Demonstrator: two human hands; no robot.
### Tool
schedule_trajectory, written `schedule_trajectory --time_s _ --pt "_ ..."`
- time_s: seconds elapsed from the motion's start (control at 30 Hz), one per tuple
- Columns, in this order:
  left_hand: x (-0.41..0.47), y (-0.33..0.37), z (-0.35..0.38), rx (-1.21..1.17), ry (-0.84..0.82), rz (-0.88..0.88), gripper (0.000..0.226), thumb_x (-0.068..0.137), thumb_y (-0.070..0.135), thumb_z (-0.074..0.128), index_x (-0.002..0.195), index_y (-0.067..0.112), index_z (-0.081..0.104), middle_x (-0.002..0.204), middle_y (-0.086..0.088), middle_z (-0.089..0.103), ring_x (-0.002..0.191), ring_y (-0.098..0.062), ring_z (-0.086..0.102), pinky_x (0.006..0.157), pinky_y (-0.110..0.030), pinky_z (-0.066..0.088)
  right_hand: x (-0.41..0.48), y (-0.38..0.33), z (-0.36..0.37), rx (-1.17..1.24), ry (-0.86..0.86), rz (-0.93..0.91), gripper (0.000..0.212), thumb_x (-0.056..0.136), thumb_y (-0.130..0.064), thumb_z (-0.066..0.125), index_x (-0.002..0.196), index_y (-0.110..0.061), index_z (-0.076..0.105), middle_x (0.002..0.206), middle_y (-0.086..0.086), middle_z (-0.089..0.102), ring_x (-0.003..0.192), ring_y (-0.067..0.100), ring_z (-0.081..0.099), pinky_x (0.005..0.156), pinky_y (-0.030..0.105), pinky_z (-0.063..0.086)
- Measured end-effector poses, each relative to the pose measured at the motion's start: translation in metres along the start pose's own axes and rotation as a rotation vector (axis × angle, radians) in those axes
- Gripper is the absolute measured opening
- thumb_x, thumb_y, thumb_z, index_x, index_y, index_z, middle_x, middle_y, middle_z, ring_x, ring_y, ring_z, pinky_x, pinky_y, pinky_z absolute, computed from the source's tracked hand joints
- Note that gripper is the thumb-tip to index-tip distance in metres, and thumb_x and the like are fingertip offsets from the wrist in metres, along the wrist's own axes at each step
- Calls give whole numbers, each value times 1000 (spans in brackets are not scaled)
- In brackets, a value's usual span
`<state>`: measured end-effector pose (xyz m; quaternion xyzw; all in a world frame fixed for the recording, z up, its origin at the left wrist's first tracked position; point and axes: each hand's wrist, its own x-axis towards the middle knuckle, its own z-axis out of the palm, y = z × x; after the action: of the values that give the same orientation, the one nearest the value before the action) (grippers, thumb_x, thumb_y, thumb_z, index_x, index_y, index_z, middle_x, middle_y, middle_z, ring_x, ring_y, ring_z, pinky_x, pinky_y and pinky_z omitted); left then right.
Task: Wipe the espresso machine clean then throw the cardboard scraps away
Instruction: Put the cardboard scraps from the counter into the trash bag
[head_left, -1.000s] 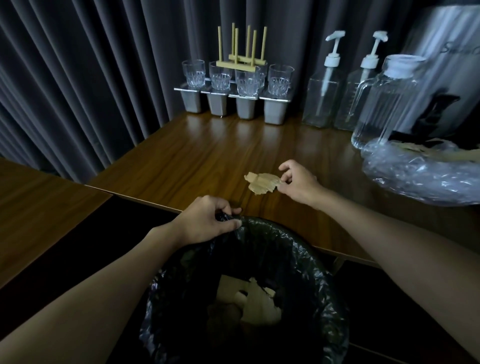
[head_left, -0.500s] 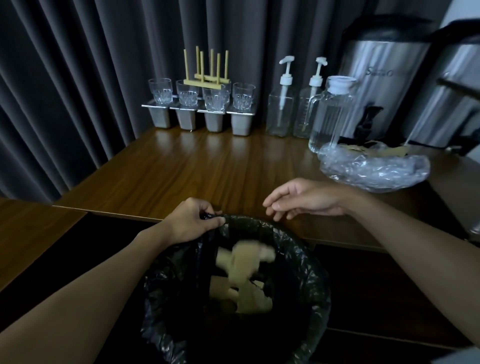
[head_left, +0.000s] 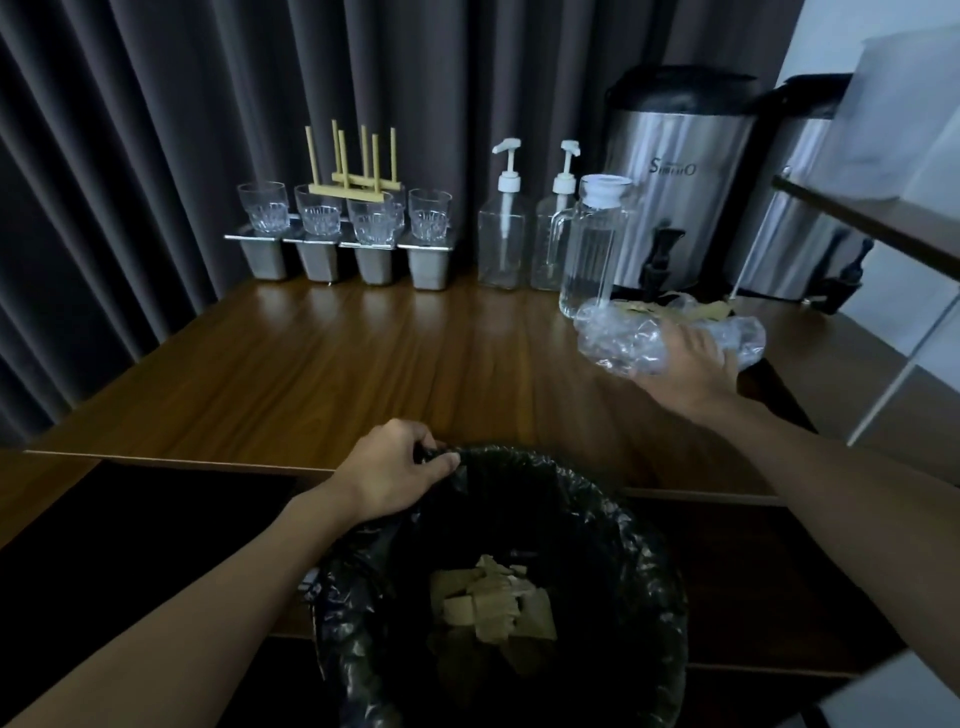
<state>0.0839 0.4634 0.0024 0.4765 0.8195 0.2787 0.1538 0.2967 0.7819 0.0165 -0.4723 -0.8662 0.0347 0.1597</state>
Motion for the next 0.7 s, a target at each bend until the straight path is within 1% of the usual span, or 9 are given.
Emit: schedule_trajectory --time_s 0.07,0.13,0.23,0.33,0.4,0.47,0.5,0.6,0.7 --pt "3 6 6 -17 -21 -17 27 90 46 68 79 21 64 71 4 67 61 -4 62 50 -24 45 8 8 4 42 -67 25 82 87 -61 52 151 -30 10 156 11 31 147 30 19 115 61 13" --pt "5 8 10 -21 -25 -36 30 89 49 68 77 22 65 81 1 72 75 -11 68 65 -39 56 9 10 7 167 -150 50 85 86 -70 43 150 -33 1 146 16 45 140 35 33 113 62 19" --pt "7 13 12 -14 -16 -44 33 89 47 69 76 17 65 74 -7 71 68 -21 68 61 -44 53 -1 7 9 307 -276 -22 79 95 -64 35 153 -29 -6 133 18 57 124 36 51 109 53 30" --pt "7 17 12 9 -11 -52 33 89 46 69 77 16 65 63 -7 64 53 -17 59 50 -34 41 -9 2 12 257 -332 -173 67 98 -58 36 152 -21 21 129 12 59 109 26 57 97 43 42" --pt "6 19 13 24 -15 -65 32 90 44 68 80 14 66 60 0 61 47 -8 53 48 -27 37 -12 1 17 268 -346 -281 52 97 -58 37 132 -24 52 123 3 61 106 20 57 97 45 44" --pt "5 21 15 36 -3 -78 31 90 44 69 81 13 67 64 4 63 51 -5 55 49 -23 39 -16 -1 18 243 -272 -374 46 97 -57 35 101 -22 66 103 -4 58 98 16 52 101 51 37" --pt "4 22 15 43 8 -82 30 89 44 69 81 14 68 67 5 64 55 -5 57 50 -24 40 -18 -2 16 226 -201 -410 48 98 -55 36 94 -20 69 99 -4 53 99 15 47 104 50 32" --pt "3 24 15 64 23 -82 28 90 43 69 80 17 67 67 7 62 59 -4 58 50 -21 39 -23 -10 4 178 16 -471 44 98 -51 41 91 -19 71 107 -4 48 110 16 39 101 39 19" --pt "1 26 15 70 17 -80 27 90 42 68 84 16 68 71 2 66 63 -9 62 53 -25 44 -21 -19 -3 314 113 -444 33 95 -48 48 99 -20 64 110 -3 54 110 18 48 97 40 35"
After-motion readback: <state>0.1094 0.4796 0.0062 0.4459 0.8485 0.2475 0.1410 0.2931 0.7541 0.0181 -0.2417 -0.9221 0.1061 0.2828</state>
